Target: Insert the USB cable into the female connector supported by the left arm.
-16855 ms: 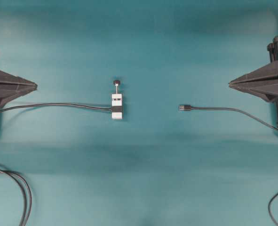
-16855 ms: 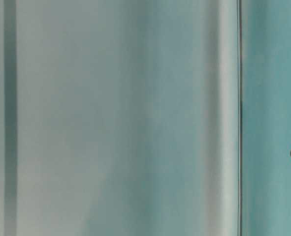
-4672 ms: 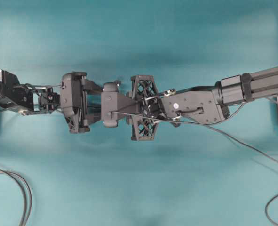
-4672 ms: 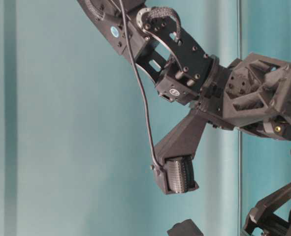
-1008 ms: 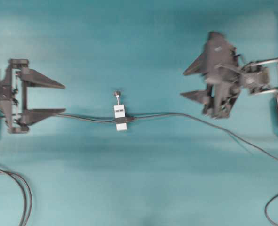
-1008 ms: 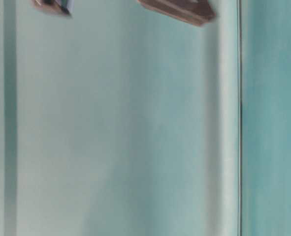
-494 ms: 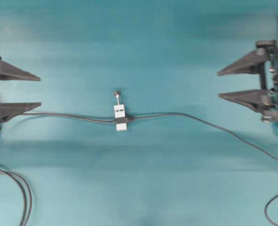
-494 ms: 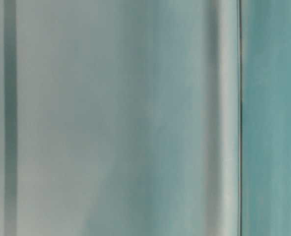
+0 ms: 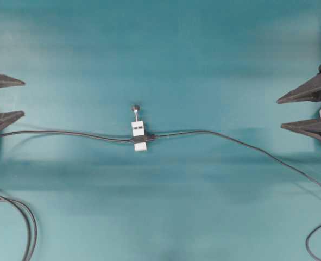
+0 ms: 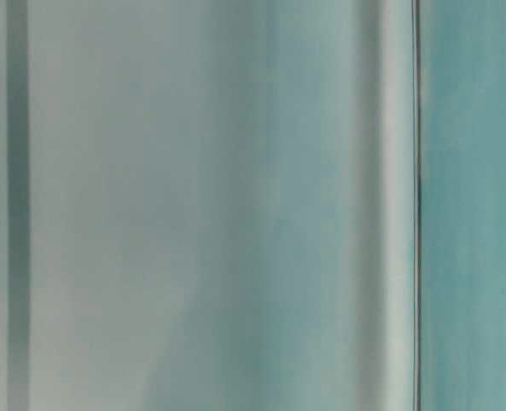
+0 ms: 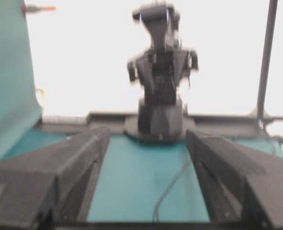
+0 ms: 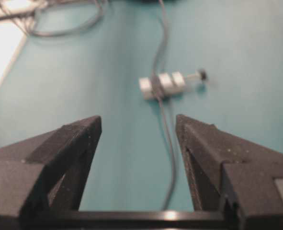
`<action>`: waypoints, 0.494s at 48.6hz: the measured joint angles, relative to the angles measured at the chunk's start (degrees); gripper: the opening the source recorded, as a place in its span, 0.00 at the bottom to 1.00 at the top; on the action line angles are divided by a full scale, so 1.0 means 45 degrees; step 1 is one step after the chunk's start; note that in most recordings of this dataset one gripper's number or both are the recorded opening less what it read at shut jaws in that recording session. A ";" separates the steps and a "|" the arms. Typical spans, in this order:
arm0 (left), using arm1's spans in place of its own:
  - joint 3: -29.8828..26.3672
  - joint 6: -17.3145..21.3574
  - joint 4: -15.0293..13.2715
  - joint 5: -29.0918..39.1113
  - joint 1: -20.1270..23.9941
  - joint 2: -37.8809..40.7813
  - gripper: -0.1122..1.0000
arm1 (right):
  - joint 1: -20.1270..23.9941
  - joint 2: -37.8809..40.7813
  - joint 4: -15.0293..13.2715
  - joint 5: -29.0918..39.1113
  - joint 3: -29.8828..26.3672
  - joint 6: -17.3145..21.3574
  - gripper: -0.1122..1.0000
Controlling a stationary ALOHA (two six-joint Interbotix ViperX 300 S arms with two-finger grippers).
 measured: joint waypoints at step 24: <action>0.0918 0.0020 0.0059 0.2969 0.0137 -0.0098 0.79 | -0.0156 -0.0020 0.0000 0.2891 -0.0195 0.0098 0.72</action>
